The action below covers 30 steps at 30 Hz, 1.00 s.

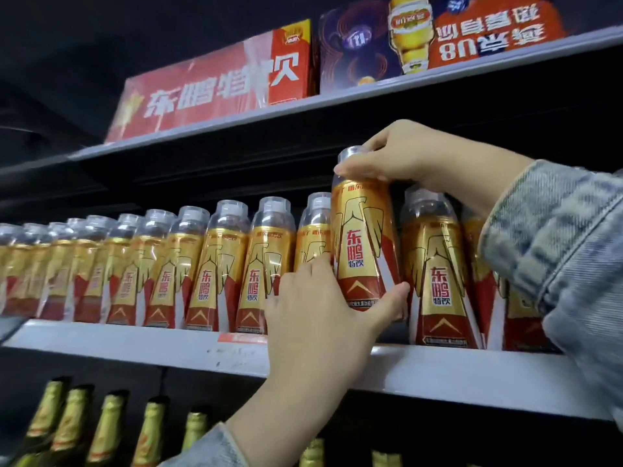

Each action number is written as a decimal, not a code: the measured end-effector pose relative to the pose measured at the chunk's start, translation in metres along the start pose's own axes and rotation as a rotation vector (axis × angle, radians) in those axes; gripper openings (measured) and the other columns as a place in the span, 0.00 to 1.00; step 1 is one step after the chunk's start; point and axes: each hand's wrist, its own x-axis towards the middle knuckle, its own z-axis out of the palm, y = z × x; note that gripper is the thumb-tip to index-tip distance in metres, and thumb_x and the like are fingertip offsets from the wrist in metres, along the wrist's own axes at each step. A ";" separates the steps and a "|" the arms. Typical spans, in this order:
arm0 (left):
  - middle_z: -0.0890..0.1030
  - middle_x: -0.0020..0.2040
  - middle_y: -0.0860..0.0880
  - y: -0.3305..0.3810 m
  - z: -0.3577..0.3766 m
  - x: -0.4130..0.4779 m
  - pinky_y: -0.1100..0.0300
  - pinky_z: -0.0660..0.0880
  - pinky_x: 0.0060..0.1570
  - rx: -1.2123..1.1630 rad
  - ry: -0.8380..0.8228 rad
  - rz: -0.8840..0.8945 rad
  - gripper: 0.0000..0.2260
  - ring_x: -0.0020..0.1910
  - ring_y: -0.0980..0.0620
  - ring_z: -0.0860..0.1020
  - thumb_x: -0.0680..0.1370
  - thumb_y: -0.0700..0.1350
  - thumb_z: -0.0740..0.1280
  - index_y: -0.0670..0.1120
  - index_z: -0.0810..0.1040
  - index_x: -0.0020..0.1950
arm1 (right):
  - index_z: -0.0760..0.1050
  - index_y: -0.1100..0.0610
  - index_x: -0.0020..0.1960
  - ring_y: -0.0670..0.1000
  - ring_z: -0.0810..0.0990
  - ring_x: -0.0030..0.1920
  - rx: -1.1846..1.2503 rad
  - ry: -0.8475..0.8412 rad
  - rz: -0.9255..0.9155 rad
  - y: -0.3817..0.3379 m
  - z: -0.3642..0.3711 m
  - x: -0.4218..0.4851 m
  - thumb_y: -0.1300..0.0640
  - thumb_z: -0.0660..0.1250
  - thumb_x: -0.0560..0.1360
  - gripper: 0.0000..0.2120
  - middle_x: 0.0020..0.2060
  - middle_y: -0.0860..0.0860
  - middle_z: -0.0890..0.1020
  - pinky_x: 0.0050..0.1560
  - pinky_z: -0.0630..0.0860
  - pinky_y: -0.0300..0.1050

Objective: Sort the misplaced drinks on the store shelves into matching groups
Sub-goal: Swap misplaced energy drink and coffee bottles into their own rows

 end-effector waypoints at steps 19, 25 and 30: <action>0.62 0.70 0.49 0.001 0.000 -0.010 0.53 0.62 0.66 0.155 -0.246 0.002 0.43 0.69 0.50 0.60 0.69 0.72 0.49 0.52 0.39 0.76 | 0.76 0.55 0.58 0.52 0.79 0.54 -0.221 -0.398 0.159 -0.001 -0.015 0.009 0.44 0.73 0.59 0.30 0.54 0.54 0.81 0.53 0.76 0.48; 0.61 0.68 0.51 -0.004 0.007 -0.009 0.58 0.66 0.64 -0.041 -0.212 -0.007 0.39 0.68 0.53 0.61 0.72 0.68 0.54 0.54 0.42 0.76 | 0.75 0.60 0.63 0.56 0.79 0.57 -0.221 -0.354 0.216 0.006 -0.010 0.014 0.43 0.73 0.55 0.40 0.57 0.58 0.80 0.60 0.75 0.55; 0.65 0.65 0.56 -0.011 0.013 -0.012 0.59 0.67 0.62 -0.090 -0.145 0.016 0.35 0.66 0.57 0.64 0.72 0.66 0.59 0.58 0.50 0.76 | 0.76 0.60 0.62 0.53 0.80 0.52 -0.288 -0.414 0.199 0.010 -0.011 0.016 0.43 0.72 0.56 0.38 0.56 0.58 0.81 0.48 0.76 0.48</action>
